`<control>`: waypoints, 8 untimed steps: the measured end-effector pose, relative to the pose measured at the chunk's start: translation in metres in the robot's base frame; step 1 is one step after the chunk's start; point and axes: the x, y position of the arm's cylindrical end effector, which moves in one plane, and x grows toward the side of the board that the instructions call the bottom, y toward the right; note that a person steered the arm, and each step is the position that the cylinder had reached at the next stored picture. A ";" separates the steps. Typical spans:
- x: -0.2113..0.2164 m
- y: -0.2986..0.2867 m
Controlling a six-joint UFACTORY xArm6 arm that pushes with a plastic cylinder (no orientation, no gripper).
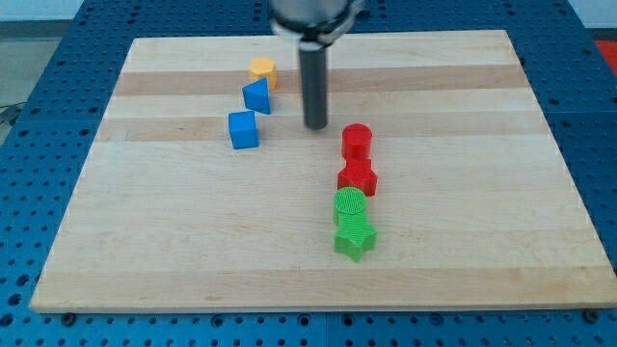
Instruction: Place yellow heart adjacent to blue triangle
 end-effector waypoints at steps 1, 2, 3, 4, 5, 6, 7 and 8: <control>-0.006 0.003; -0.060 0.007; -0.088 0.004; -0.095 0.004; -0.099 0.004; -0.125 -0.009; -0.124 -0.022; -0.104 -0.022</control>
